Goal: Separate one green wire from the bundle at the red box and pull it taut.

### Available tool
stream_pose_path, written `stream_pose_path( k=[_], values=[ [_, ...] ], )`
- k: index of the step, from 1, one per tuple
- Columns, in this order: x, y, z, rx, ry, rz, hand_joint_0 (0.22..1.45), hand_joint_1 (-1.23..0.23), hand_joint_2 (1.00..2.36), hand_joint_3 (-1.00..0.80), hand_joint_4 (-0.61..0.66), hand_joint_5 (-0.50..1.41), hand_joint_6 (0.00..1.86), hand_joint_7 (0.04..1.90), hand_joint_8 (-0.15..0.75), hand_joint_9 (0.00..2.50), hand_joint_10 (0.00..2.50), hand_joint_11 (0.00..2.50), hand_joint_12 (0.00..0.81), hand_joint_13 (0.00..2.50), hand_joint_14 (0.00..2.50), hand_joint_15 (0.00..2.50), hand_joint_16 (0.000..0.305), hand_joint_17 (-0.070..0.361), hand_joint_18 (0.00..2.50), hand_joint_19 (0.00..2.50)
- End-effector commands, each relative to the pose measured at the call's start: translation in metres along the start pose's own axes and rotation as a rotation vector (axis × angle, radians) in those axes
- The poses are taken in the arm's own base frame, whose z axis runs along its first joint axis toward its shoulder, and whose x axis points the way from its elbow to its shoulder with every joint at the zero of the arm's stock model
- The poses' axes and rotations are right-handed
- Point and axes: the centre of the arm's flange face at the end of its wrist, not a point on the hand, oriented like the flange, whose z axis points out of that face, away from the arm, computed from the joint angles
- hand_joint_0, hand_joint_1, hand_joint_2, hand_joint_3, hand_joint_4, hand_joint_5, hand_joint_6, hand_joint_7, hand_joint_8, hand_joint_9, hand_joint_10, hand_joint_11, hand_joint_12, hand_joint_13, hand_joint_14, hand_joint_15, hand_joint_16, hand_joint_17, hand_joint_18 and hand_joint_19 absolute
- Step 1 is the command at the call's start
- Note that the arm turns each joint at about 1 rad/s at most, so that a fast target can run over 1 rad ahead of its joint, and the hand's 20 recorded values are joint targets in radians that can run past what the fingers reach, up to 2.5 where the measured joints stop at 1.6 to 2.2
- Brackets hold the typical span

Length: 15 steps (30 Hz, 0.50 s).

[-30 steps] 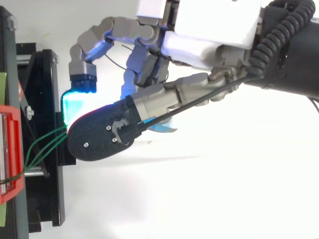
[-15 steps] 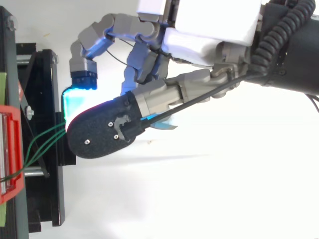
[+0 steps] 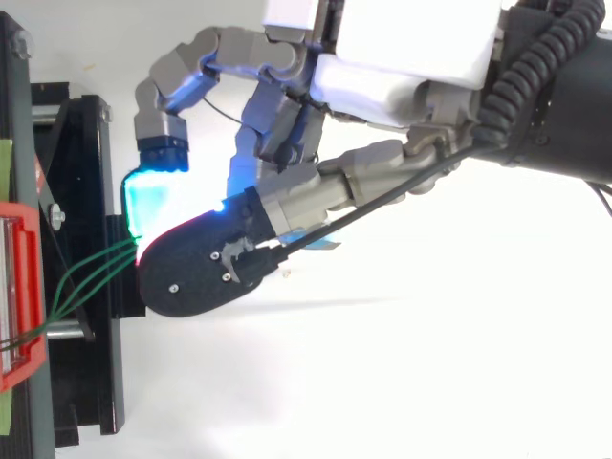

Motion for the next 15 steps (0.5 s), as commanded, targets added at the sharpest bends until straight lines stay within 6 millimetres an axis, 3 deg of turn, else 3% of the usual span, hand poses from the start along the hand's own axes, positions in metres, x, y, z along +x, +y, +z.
stream_pose_path(
  k=[1,10,15],
  values=[
    [-0.0004,-0.0006,-0.0002,0.003,0.000,-0.001,0.65,-0.83,1.01,-0.44,0.13,-0.18,0.91,1.03,0.287,1.16,0.54,1.73,0.342,1.48,0.01,1.65,0.054,0.122,1.03,0.65],
    [0.0007,-0.0006,-0.0005,0.004,0.001,-0.002,0.65,-0.84,1.00,-0.50,0.14,-0.18,0.90,1.03,0.288,1.16,0.55,1.69,0.333,1.48,0.01,1.65,0.054,0.121,1.03,0.65],
    [0.0020,-0.0001,-0.0001,0.000,0.003,0.000,0.58,-0.83,1.00,-0.50,0.15,-0.18,0.90,1.03,0.295,1.16,0.57,1.69,0.346,1.49,0.01,1.65,0.055,0.123,1.04,0.65]
  ],
)
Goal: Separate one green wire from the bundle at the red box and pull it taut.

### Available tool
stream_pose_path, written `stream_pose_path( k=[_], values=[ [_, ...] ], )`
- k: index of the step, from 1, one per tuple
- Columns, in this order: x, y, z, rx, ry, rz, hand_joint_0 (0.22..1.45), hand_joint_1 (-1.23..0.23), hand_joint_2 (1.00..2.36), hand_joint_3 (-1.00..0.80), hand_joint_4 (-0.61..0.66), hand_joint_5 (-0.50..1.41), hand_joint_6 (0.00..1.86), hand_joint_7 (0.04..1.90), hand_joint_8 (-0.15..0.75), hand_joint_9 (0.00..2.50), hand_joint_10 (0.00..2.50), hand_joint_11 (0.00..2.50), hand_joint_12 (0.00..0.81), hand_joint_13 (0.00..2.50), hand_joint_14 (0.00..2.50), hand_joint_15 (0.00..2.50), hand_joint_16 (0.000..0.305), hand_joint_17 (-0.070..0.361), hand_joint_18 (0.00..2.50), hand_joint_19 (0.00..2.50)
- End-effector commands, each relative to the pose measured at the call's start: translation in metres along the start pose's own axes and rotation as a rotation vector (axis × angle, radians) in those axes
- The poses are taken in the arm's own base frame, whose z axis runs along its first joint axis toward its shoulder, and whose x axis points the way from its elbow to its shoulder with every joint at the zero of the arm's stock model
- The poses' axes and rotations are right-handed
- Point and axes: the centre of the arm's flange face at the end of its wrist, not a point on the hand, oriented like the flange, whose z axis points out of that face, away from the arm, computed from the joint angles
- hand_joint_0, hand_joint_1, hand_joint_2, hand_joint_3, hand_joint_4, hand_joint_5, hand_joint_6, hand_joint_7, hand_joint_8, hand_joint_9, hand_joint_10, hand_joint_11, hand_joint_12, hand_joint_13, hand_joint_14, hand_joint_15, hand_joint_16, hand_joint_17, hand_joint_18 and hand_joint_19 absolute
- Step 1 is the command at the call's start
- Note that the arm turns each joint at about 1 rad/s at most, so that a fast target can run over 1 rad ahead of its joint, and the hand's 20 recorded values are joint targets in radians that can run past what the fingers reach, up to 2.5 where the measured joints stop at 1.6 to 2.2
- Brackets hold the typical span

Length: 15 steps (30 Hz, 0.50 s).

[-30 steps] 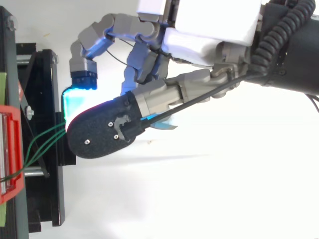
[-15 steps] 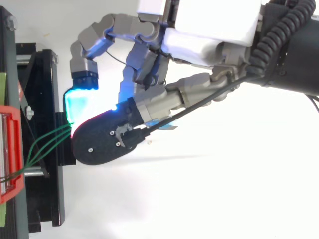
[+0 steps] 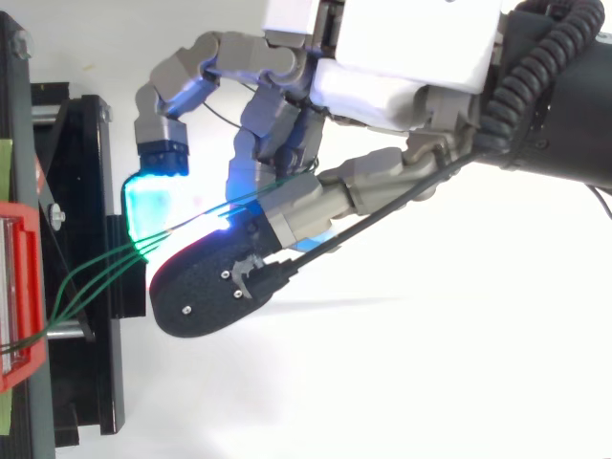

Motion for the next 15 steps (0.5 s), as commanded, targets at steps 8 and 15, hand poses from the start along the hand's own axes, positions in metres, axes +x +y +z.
stream_pose_path(
  k=[8,15],
  values=[
    [0.0004,0.0001,0.0001,-0.001,0.000,0.000,0.62,-0.68,1.01,-0.40,0.12,-0.19,0.90,1.05,0.273,1.19,0.57,1.71,0.331,1.49,0.01,1.67,0.055,0.124,1.04,0.67],
    [0.0004,-0.0008,-0.0001,0.002,0.001,0.001,0.64,-0.75,1.01,-0.34,0.11,-0.21,0.91,0.98,0.269,1.11,0.68,1.65,0.330,1.49,0.01,1.65,0.056,0.126,1.03,0.65]
  ],
)
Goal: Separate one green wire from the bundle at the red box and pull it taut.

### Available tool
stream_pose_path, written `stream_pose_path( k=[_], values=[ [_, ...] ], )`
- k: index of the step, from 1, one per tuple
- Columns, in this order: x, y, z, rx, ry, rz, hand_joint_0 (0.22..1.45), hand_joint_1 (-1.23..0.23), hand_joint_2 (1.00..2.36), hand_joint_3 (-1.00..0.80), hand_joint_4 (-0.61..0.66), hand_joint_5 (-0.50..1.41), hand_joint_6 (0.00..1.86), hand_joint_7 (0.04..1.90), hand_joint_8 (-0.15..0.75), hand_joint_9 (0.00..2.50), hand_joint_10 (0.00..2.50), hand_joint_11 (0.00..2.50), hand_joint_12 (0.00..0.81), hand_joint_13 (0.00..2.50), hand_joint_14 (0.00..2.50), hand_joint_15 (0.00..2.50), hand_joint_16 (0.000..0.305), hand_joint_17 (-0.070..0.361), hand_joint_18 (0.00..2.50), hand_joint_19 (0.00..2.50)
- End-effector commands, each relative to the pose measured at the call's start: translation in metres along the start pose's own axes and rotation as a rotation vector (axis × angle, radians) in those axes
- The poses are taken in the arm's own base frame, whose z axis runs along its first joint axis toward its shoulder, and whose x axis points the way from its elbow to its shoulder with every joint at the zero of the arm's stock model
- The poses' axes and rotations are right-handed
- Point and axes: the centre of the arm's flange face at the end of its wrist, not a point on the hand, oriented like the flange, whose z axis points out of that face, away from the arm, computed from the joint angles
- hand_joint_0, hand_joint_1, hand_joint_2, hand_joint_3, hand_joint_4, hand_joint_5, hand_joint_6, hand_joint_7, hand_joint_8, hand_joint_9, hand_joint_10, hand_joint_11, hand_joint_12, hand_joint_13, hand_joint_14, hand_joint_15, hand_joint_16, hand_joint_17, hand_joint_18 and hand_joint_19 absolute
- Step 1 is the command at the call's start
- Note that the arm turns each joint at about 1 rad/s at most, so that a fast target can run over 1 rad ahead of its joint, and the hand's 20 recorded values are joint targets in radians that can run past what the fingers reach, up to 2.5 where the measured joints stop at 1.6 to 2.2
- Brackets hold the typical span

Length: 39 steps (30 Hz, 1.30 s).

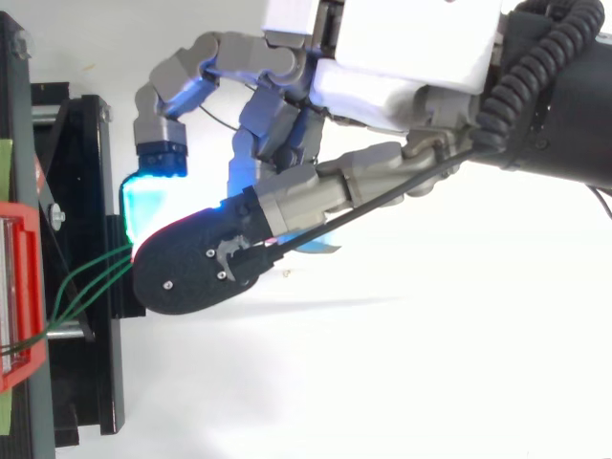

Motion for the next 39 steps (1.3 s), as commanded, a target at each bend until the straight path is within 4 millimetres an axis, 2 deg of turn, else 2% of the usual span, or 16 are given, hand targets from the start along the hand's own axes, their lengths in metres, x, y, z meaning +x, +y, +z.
stream_pose_path(
  k=[1,7,14,18,21,27,30,35,39],
  values=[
    [0.0002,-0.0003,-0.0004,0.004,0.000,0.000,0.65,-0.77,1.01,-0.37,0.12,-0.21,0.91,0.98,0.269,1.11,0.69,1.65,0.332,1.49,0.01,1.64,0.056,0.126,1.02,0.65],
    [0.0002,0.0005,-0.0001,0.001,0.000,0.006,0.70,-0.85,1.00,-0.50,0.13,-0.21,0.91,0.97,0.277,1.09,0.69,1.63,0.336,1.48,0.01,1.65,0.055,0.124,1.02,0.62],
    [0.0001,0.0019,-0.0003,-0.004,0.000,0.007,0.71,-0.87,1.00,-0.50,0.14,-0.21,0.91,0.96,0.287,1.11,0.71,1.63,0.340,1.48,0.01,1.65,0.054,0.122,1.02,0.61],
    [0.0001,0.0019,-0.0003,-0.004,0.000,0.007,0.57,-0.76,1.00,-0.50,0.16,-0.21,0.90,0.96,0.287,1.13,0.73,1.61,0.348,1.50,0.01,1.66,0.056,0.126,1.03,0.66],
    [-0.0012,0.0015,-0.0005,-0.001,-0.001,0.006,0.55,-0.74,1.00,-0.50,0.16,-0.21,0.90,0.95,0.287,1.14,0.74,1.62,0.344,1.51,0.01,1.65,0.058,0.129,1.04,0.66],
    [-0.0009,0.0008,0.0003,-0.002,-0.001,0.007,0.54,-0.70,1.00,-0.50,0.16,-0.20,0.89,0.95,0.292,1.17,0.75,1.59,0.351,1.51,0.00,1.66,0.058,0.131,1.05,0.67],
    [-0.0009,0.0008,0.0003,-0.002,-0.001,0.005,0.61,-0.63,1.00,-0.50,0.14,-0.19,0.88,0.99,0.271,1.20,0.65,1.67,0.325,1.51,0.01,1.68,0.056,0.125,1.04,0.68],
    [0.0003,0.0008,0.0002,-0.002,0.000,0.004,0.62,-0.69,1.01,-0.33,0.09,-0.19,0.89,1.02,0.276,1.19,0.66,1.69,0.325,1.50,0.01,1.68,0.056,0.125,1.04,0.67],
    [0.0003,0.0008,0.0002,-0.002,0.000,0.005,0.62,-0.72,1.01,-0.31,0.09,-0.19,0.89,1.02,0.275,1.18,0.65,1.69,0.333,1.50,0.01,1.67,0.055,0.125,1.03,0.67]
  ],
)
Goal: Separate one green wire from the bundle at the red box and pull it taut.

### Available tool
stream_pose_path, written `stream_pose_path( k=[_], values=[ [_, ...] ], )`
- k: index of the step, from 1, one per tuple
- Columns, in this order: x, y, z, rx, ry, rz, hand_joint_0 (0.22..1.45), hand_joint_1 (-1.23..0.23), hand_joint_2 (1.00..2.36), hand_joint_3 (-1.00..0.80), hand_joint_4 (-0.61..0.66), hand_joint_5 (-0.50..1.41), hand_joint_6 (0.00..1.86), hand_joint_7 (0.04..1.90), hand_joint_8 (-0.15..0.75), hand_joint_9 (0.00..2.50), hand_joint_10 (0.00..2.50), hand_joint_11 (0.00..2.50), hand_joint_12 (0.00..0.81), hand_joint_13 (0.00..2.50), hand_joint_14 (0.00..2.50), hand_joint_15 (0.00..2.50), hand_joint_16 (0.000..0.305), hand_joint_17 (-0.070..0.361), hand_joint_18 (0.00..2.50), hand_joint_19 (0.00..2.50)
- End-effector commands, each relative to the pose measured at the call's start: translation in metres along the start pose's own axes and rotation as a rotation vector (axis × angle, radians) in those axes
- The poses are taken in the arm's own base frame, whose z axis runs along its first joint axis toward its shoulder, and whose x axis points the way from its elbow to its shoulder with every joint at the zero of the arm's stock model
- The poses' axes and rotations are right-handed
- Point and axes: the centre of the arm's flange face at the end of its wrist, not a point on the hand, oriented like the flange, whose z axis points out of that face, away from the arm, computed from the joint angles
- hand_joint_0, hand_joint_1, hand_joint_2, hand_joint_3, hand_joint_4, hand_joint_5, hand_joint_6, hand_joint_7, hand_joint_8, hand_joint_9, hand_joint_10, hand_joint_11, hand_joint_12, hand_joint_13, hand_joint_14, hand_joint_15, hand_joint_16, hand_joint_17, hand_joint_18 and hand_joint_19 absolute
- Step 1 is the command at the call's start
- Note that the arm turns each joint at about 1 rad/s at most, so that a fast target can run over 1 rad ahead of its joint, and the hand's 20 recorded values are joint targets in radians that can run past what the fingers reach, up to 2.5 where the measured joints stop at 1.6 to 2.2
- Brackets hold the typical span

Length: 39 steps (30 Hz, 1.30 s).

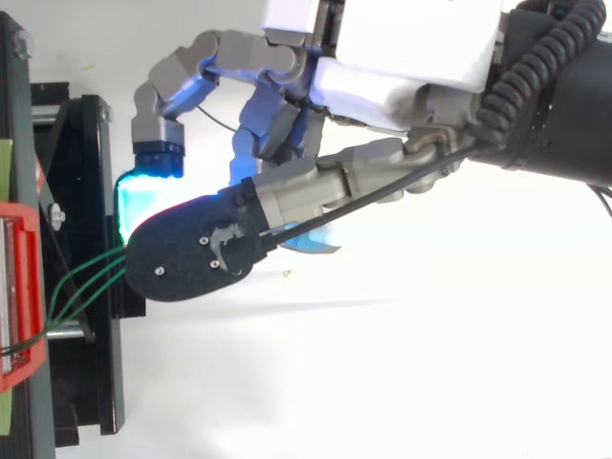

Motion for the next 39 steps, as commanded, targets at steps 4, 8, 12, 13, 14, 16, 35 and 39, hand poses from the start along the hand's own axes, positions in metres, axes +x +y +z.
stream_pose_path(
  k=[4,8,12,13,14,16,35,39],
  values=[
    [0.0005,-0.0003,0.0003,-0.001,0.000,-0.004,0.63,-0.73,1.01,-0.35,0.13,-0.20,0.89,0.99,0.275,1.17,0.67,1.67,0.330,1.50,0.01,1.67,0.056,0.125,1.03,0.67],
    [0.0004,-0.0012,0.0000,0.002,0.001,-0.005,0.61,-0.71,1.00,-0.47,0.14,-0.20,0.89,0.99,0.271,1.17,0.67,1.67,0.330,1.49,0.01,1.67,0.056,0.125,1.03,0.67],
    [0.0005,-0.0003,0.0003,-0.001,0.000,-0.004,0.62,-0.69,1.00,-0.48,0.14,-0.20,0.89,0.99,0.277,1.17,0.67,1.65,0.330,1.50,0.01,1.67,0.055,0.125,1.03,0.67],
    [0.0005,-0.0010,0.0002,0.001,0.001,-0.004,0.62,-0.69,1.00,-0.47,0.14,-0.20,0.89,0.99,0.271,1.17,0.67,1.64,0.323,1.50,0.01,1.66,0.055,0.125,1.03,0.68],
    [0.0014,0.0007,-0.0004,-0.001,0.002,-0.004,0.62,-0.69,1.00,-0.46,0.13,-0.20,0.89,0.98,0.271,1.17,0.67,1.66,0.326,1.50,0.01,1.66,0.055,0.124,1.03,0.67],
    [0.0016,-0.0011,-0.0001,0.002,0.002,-0.005,0.63,-0.69,1.00,-0.43,0.12,-0.20,0.89,1.00,0.271,1.17,0.67,1.66,0.330,1.50,0.01,1.67,0.055,0.125,1.03,0.67],
    [-0.0007,-0.0011,0.0003,0.001,-0.001,0.001,0.72,-0.85,1.00,-0.50,0.09,-0.20,0.90,0.98,0.274,1.15,0.67,1.64,0.324,1.50,0.01,1.67,0.053,0.120,1.03,0.62],
    [-0.0018,-0.0009,0.0007,-0.002,-0.003,-0.003,0.70,-0.85,1.00,-0.50,0.11,-0.20,0.90,0.96,0.273,1.15,0.67,1.64,0.327,1.50,0.01,1.68,0.053,0.119,1.03,0.63]
  ],
)
